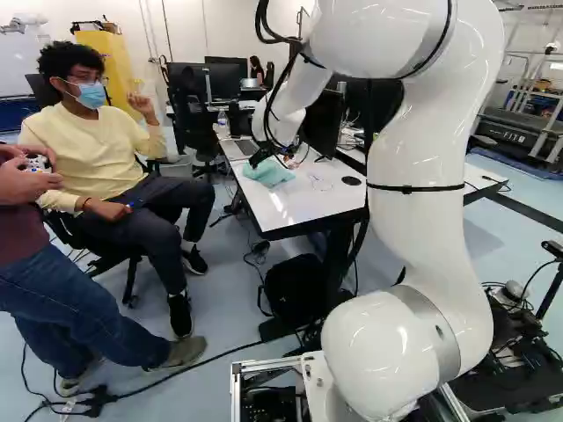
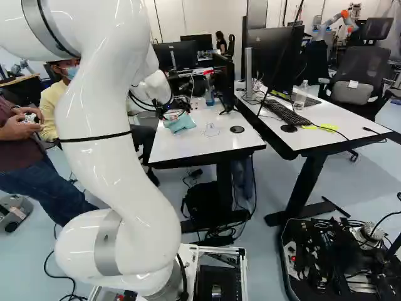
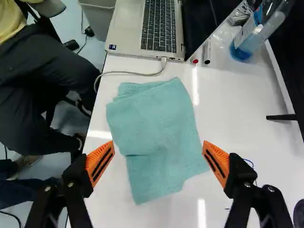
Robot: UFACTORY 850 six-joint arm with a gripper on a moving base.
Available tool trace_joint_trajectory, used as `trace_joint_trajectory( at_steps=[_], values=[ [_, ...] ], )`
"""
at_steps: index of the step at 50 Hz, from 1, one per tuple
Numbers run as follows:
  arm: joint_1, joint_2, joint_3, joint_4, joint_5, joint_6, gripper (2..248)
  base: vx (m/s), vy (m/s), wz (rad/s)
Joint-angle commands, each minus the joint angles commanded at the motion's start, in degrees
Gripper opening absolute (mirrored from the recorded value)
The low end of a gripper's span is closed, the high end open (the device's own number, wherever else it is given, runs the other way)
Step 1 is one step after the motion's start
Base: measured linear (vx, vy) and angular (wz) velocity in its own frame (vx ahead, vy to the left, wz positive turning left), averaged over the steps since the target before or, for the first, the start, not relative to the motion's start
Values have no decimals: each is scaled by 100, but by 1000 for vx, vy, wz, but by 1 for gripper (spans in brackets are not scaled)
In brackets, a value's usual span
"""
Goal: Clean the table with the green towel
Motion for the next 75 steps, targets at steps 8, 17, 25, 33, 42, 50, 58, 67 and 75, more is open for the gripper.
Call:
trace_joint_trajectory(
  at_steps=[8, 17, 25, 33, 42, 50, 58, 67, 75],
  values=[
    [65, 163, 203, -482, 0, 0, 247, 0, 0, 0],
    [150, 369, 456, -1025, 0, 0, 247, 0, 0, 0],
    [230, 554, 680, -1506, 0, 0, 247, 0, 0, 0],
    [314, 741, 902, -1987, 0, 0, 247, 0, 0, 0],
    [413, 951, 1148, -2530, 0, 0, 247, 0, 0, 0],
    [505, 1139, 1364, -3011, 0, 0, 247, 0, 0, 0],
    [550, 1295, 1540, -3388, 98, 0, 247, 0, 0, 0],
    [425, 1356, 1608, -3198, 447, 0, 247, 0, 0, 0],
    [280, 1381, 1636, -2765, 519, 0, 247, 0, 0, 0]
  ],
)
